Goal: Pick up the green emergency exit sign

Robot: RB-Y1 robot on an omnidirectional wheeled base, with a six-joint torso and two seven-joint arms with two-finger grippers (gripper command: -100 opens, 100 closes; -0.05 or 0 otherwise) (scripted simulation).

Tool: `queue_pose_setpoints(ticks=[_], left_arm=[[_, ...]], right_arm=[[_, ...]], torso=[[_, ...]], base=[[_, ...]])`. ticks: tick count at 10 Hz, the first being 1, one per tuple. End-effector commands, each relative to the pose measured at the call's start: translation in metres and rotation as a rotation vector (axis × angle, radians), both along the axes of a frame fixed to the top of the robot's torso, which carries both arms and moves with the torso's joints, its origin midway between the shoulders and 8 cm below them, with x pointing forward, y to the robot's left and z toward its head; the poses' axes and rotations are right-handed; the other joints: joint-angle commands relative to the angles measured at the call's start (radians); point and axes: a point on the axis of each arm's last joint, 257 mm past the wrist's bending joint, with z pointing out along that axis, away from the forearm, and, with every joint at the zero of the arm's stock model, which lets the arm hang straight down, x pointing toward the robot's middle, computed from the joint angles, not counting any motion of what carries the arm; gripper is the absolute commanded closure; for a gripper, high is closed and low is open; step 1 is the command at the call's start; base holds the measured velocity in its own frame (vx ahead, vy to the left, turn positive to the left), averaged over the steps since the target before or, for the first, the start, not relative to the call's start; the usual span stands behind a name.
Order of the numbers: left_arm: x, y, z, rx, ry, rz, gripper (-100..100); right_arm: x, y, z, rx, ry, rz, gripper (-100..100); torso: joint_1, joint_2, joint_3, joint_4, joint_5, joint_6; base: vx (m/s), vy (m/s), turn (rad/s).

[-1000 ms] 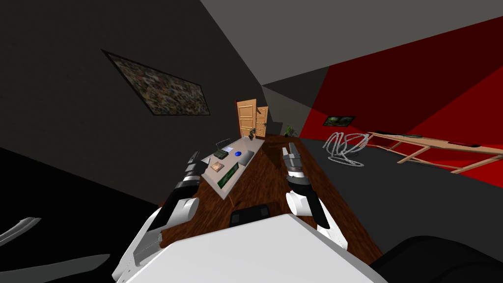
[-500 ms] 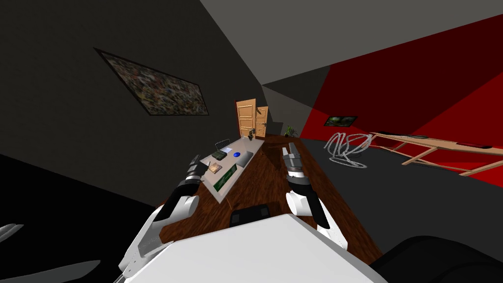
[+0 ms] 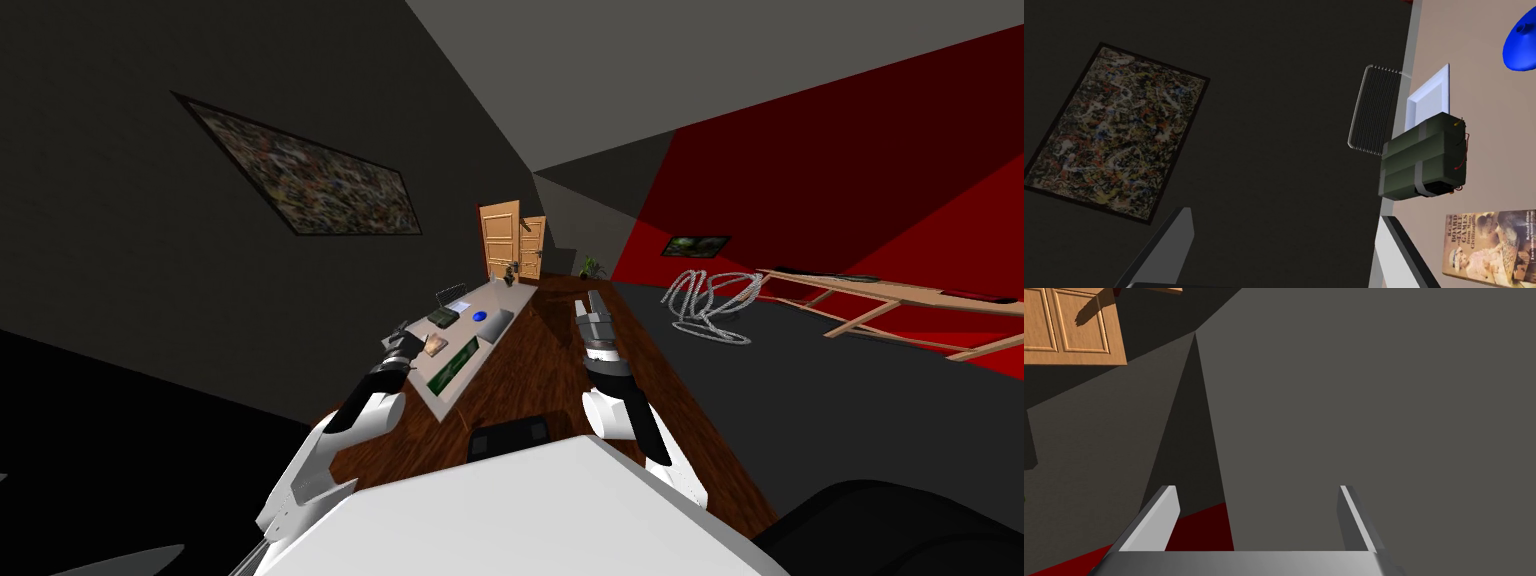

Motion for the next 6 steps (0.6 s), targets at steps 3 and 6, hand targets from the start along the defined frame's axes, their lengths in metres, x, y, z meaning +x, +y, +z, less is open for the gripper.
queue_pose_setpoints(ticks=[3,6], left_arm=[[0.003,0.010,-0.030,-0.049,0.089,0.028,-100],[0.006,0.028,-0.066,-0.123,0.191,0.066,-100]], right_arm=[[0.000,0.000,0.000,0.000,0.000,0.000,0],[0.000,0.000,0.000,0.000,0.000,0.000,0]], torso=[[-0.002,0.000,0.000,0.000,0.000,0.000],[0.000,0.001,0.000,0.000,0.000,0.000]], base=[[0.043,-0.057,0.004],[0.050,-0.053,-0.001]])
